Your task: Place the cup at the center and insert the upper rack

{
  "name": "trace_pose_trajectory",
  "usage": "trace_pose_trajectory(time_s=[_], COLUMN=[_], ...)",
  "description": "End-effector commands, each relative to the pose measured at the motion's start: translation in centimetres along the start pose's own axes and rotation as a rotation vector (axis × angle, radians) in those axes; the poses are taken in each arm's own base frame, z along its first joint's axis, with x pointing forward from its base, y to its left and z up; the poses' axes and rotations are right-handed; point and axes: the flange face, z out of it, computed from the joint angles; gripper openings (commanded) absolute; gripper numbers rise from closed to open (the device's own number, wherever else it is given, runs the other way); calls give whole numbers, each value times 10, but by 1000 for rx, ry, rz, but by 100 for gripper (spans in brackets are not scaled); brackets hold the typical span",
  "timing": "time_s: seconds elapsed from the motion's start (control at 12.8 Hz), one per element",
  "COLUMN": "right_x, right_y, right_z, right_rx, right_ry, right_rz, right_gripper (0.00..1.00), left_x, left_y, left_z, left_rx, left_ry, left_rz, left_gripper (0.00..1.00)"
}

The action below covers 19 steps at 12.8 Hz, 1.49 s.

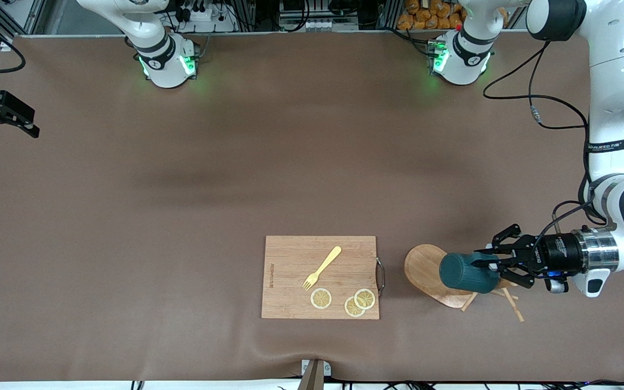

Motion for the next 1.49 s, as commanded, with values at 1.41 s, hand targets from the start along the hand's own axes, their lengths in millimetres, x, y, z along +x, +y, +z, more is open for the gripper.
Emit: trace_pose_trajectory(time_s=[1.41], right_x=[-3], right_y=[7], right_z=[9], right_rx=[4], right_ry=[-95], right_rz=[0], right_gripper=[100], left_x=[19], left_y=[-2], left_z=[-5], left_rx=[-30], left_ry=[-66], left_rz=[11], left_gripper=[21])
